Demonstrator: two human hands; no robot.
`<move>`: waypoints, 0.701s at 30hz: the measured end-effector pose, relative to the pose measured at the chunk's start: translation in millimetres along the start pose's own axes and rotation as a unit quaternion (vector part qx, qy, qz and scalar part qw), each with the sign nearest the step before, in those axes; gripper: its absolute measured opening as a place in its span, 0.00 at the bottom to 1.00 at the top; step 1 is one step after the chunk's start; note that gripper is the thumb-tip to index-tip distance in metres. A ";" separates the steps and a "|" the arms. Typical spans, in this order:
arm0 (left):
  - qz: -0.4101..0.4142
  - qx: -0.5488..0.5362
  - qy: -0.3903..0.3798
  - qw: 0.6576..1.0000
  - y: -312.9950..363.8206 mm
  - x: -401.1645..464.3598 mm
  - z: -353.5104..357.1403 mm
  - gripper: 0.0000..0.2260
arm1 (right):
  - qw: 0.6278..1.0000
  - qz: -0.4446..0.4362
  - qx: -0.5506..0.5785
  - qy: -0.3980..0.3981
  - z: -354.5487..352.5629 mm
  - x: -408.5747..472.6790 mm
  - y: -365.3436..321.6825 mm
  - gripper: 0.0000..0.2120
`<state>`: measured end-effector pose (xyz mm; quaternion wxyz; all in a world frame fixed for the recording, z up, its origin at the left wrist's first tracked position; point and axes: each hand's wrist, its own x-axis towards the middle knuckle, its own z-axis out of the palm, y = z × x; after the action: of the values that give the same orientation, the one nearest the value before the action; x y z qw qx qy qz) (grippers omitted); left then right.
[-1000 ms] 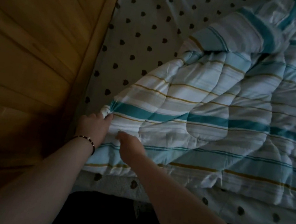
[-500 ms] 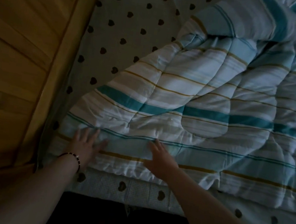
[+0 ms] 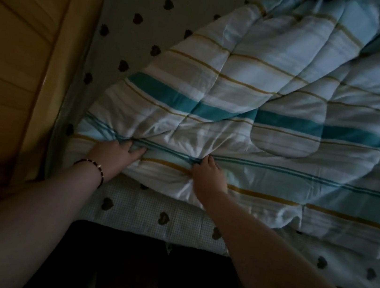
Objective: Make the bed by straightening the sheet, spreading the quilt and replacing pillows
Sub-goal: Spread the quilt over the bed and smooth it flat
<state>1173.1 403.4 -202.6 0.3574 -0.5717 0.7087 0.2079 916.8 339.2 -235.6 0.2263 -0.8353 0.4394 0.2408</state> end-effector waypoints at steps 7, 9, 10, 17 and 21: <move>-0.025 -0.031 0.158 0.987 -18.4 -71.0 39.0 0.16 | 0.992 -0.024 0.112 0.057 -27.9 -36.8 -41.4 0.13; -0.033 -0.044 0.193 0.980 -19.5 -91.3 48.1 0.18 | 0.992 -0.035 0.113 0.040 -33.8 -47.2 -56.7 0.13; -0.038 -0.052 0.204 0.977 -18.9 -99.2 51.9 0.18 | 0.992 -0.040 0.114 0.030 -35.4 -50.1 -63.3 0.13; -0.098 -0.071 0.160 0.980 -11.4 -109.1 65.8 0.14 | 0.992 -0.064 0.100 -0.037 -29.9 -56.3 -80.6 0.17; -0.150 -0.063 -0.044 0.986 -0.9 -84.5 77.7 0.23 | 0.985 -0.092 0.090 -0.112 -17.1 -55.2 -75.4 0.19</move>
<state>1202.5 513.7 -190.8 0.3781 -0.6835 0.5839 0.2212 956.3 402.2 -176.5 0.3694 -0.8162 0.3526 0.2701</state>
